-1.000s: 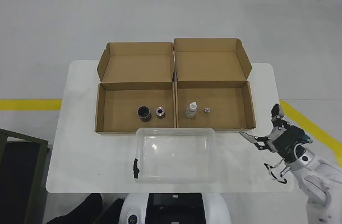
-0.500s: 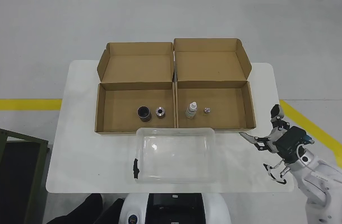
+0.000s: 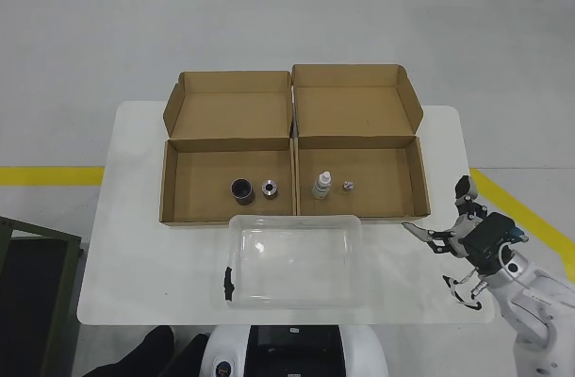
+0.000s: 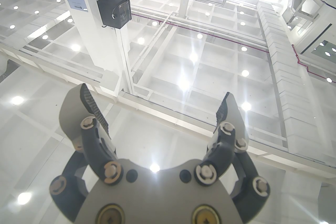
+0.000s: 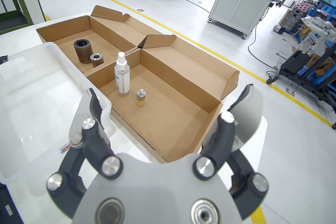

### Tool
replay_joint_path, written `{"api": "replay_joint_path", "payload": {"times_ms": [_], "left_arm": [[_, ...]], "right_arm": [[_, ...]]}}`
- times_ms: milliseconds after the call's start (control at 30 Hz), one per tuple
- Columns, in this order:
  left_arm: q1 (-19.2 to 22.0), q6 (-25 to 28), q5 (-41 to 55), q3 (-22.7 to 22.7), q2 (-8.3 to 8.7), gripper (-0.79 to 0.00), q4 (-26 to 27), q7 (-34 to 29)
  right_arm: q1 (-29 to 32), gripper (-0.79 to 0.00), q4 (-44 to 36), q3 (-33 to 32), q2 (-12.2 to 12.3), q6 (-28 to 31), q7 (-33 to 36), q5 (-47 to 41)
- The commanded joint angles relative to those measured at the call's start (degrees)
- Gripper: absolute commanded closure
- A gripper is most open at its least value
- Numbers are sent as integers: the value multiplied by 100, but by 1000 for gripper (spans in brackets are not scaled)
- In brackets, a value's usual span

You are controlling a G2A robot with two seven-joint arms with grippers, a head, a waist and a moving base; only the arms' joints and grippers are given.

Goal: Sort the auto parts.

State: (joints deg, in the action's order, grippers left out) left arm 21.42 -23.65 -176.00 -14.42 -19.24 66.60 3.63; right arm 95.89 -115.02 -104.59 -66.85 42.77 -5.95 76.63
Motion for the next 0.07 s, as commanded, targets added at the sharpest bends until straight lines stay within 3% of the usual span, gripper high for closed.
{"api": "replay_joint_path", "payload": {"times_ms": [0, 33], "left_arm": [[0, 0, 0, 0, 0, -785, 0, 0], [0, 0, 0, 0, 0, -785, 0, 0]], "right_arm": [[0, -785, 0, 0, 0, 0, 0, 0], [0, -785, 0, 0, 0, 0, 0, 0]]}}
